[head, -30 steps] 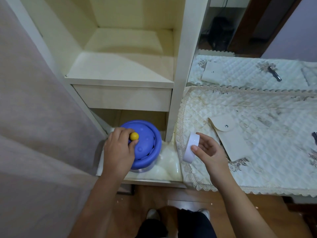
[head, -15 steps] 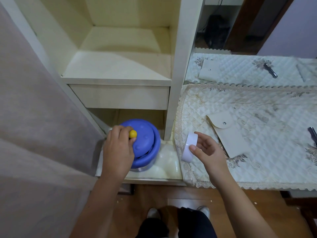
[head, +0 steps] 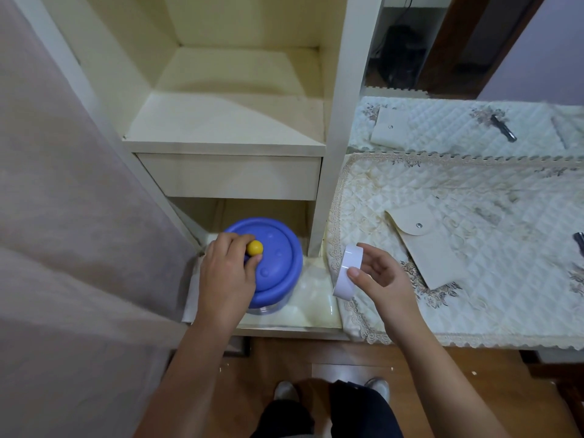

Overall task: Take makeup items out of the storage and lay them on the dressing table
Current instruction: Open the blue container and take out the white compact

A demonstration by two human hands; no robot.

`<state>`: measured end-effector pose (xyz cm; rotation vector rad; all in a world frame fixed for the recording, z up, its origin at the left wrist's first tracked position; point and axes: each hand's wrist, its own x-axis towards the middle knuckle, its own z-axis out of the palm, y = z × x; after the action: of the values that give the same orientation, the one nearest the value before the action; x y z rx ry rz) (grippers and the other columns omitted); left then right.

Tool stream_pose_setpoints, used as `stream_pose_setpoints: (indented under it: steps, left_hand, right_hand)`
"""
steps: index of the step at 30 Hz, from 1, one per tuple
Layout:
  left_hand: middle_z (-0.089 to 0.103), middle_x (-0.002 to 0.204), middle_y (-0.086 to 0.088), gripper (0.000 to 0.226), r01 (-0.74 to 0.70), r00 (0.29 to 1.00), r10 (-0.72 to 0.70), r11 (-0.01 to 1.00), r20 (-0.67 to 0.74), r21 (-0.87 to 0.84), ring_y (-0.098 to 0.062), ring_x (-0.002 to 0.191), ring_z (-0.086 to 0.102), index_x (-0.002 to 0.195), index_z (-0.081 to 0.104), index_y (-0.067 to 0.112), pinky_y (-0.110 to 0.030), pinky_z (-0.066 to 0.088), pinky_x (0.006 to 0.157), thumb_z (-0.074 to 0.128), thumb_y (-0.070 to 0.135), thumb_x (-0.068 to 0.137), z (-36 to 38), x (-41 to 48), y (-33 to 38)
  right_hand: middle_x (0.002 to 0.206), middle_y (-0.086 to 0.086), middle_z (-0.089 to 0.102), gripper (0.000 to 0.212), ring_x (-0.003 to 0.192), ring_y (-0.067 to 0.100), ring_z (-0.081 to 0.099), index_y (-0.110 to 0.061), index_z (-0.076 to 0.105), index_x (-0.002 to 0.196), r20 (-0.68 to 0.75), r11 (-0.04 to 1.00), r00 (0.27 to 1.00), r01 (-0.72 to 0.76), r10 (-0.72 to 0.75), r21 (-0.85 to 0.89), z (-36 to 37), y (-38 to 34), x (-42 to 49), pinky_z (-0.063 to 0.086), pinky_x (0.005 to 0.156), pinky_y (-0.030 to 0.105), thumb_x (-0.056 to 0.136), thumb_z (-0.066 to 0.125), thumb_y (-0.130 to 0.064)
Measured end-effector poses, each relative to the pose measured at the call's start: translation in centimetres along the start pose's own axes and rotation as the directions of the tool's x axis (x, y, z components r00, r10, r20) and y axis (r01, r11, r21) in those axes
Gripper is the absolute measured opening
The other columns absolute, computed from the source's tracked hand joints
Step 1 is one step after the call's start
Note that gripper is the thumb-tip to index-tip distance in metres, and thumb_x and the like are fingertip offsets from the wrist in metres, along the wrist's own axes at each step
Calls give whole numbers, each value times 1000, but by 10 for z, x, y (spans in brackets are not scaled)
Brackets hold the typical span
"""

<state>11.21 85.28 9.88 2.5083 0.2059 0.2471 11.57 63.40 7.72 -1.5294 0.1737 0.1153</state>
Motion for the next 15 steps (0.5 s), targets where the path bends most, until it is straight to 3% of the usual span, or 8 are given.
stream_pose_setpoints:
  steps: [4, 6, 8, 11, 15]
  left_hand:
    - [54, 113, -11, 32, -35, 997, 34, 999, -62, -27, -24, 106, 51, 114, 56, 9, -31, 39, 89, 59, 20, 84, -3, -6, 3]
    - [55, 104, -6, 28, -126, 981, 108, 986, -158, -111, -16, 98, 51, 108, 57, 11, -20, 37, 87, 52, 25, 84, -4, -13, 12]
    - [54, 100, 0, 23, -234, 963, 199, 953, -184, -195, -12, 92, 53, 104, 55, 16, -18, 40, 86, 47, 25, 84, 0, -24, 27]
    - [52, 98, 8, 20, -308, 950, 307, 900, -53, -308, -1, 87, 51, 103, 54, 21, -12, 40, 83, 47, 26, 85, 18, -39, 53]
    - [49, 96, 22, 20, -165, 934, 281, 886, 219, -433, 3, 90, 51, 101, 58, 26, 1, 33, 81, 52, 32, 82, 57, -42, 78]
  right_hand:
    - [106, -2, 63, 42, 102, 13, 59, -20, 55, 112, -7, 1000, 1000, -3, 3, -27, -3, -1, -2, 51, 74, 10, 75, 68, -4]
    - [106, -3, 62, 42, 103, 11, 59, -19, 55, 113, -23, 999, 1000, -11, 10, -46, -10, -1, -4, 50, 72, 8, 76, 67, -4]
    - [107, -4, 62, 42, 103, 9, 59, -19, 55, 113, -59, 997, 998, -23, 18, -72, -22, -2, -8, 50, 71, 8, 76, 67, -5]
    - [109, -2, 62, 41, 104, 9, 58, -18, 56, 115, -147, 992, 988, -71, 56, -104, -50, 0, -16, 50, 80, 18, 76, 67, -9]
    - [107, -1, 62, 39, 101, 7, 56, -16, 56, 116, -312, 985, 943, -151, 118, -85, -97, 5, -30, 42, 91, 31, 79, 65, -9]
